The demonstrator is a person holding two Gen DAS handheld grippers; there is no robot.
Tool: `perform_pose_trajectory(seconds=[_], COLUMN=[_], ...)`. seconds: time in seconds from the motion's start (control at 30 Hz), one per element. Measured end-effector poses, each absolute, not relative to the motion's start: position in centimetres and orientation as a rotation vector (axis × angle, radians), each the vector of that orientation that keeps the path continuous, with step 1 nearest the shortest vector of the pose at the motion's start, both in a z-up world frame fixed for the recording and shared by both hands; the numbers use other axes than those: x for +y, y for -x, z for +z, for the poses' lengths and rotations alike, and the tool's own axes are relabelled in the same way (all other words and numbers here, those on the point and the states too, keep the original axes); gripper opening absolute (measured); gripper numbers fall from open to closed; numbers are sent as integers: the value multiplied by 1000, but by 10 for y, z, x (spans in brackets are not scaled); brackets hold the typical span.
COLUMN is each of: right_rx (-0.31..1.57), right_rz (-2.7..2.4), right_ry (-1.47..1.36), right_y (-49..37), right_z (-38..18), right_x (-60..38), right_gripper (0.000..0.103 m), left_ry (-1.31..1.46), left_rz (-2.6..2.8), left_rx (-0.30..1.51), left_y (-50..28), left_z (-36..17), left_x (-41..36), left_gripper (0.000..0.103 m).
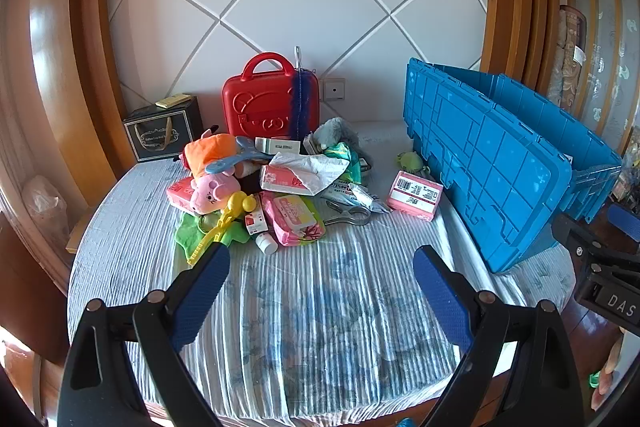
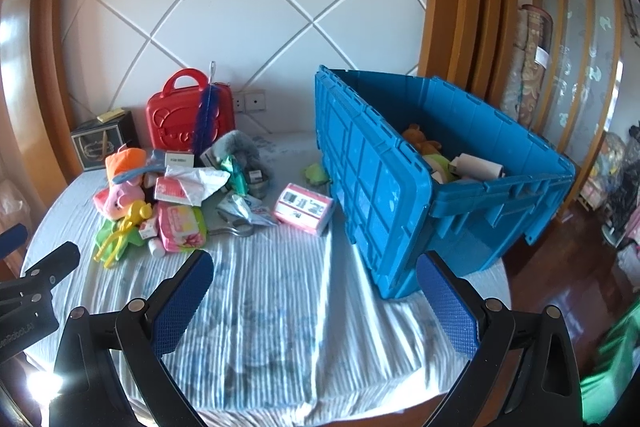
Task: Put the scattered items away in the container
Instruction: 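Move both tools toward the pile of items on the bed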
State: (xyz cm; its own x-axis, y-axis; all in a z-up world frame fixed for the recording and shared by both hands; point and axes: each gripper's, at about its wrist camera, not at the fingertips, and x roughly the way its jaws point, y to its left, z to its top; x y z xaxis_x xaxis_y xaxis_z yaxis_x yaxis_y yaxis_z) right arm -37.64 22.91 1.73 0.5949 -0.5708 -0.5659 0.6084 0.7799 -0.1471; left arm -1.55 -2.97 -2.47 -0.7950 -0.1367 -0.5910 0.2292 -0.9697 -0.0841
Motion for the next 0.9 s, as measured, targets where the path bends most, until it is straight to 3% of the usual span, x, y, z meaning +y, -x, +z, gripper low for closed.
perform_pose_trajectory(seconds=[0.4,0.67,0.9], right_rx=[686,769,930], right_rz=[-550,-343,-194], right_ry=[-43,-19,-34], right_y=[321,225,135], right_z=[1,-28,-85], right_x=[212,189,174], right_gripper=[103,103,103], left_ry=[-926,-978,-1061], left_rz=[-2637,-2415,-2105], left_rx=[309,398,512], left_y=[54,97,95], left_z=[-45,-77,-132], left_x=[-59,-126,-196], left_gripper=[94,94,94])
